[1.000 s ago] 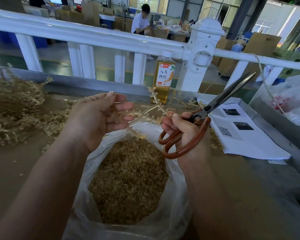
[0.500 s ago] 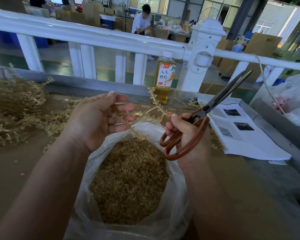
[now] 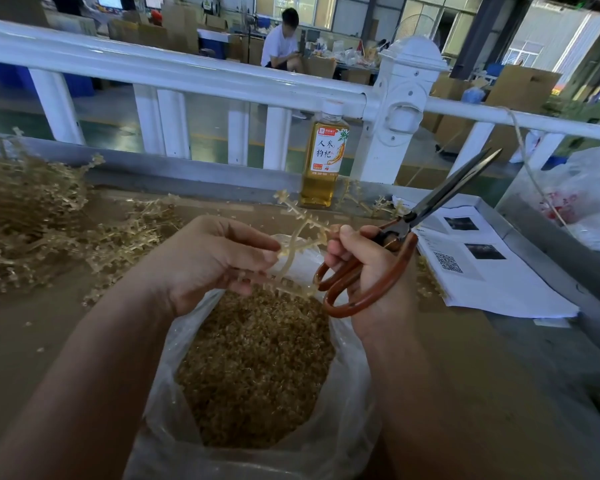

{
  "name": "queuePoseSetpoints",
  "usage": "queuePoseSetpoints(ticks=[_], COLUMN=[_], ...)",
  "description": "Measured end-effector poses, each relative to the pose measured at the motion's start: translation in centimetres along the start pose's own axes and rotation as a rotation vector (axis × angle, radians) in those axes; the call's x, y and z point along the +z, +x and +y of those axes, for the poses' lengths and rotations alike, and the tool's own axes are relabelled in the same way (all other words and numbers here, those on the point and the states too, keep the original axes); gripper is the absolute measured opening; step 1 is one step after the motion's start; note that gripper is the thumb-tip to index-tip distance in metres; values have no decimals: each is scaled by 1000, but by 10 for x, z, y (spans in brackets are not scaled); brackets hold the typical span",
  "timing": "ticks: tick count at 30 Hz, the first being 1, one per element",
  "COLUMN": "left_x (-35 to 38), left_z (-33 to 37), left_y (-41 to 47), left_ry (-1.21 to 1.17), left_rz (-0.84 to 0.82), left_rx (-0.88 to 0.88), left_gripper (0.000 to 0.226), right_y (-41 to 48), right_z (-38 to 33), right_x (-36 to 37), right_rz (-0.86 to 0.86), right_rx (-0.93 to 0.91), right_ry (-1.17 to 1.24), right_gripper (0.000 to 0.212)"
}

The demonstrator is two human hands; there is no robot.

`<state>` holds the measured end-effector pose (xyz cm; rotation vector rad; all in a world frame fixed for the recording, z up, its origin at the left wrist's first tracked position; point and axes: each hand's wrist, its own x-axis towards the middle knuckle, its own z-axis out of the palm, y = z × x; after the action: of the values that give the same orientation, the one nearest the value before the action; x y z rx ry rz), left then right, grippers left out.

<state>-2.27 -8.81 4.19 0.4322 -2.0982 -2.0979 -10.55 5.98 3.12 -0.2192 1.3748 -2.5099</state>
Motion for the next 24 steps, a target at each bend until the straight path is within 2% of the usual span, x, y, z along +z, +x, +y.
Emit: queuePoseSetpoints(ticks=[1, 3, 7, 9, 13, 20, 24], left_x=[1, 2, 1, -2, 1, 19, 33], left_z=[0, -3, -5, -6, -8, -10, -4], left_y=[0, 2, 8, 10, 10, 13, 28], left_ry=[59, 91, -10, -39, -34, -50, -71], left_rz=[4, 88, 368, 433, 420, 351, 317], left_rx=[-8, 8, 42, 50, 74, 78, 68], left_gripper=[11, 21, 21, 19, 14, 7, 4], right_y=[0, -1, -4, -5, -8, -12, -12], right_z=[0, -2, -4, -4, -3, -4, -4], right_x=[0, 0, 2, 4, 7, 10, 11], right_rz=[0, -8, -15, -20, -72, -95, -77], right_rx=[-5, -21, -49, -26, 39, 37, 27], right_ry=[-27, -94, -209, -244, -295, -431, -460], right_gripper=[17, 13, 18, 20, 22, 57, 62])
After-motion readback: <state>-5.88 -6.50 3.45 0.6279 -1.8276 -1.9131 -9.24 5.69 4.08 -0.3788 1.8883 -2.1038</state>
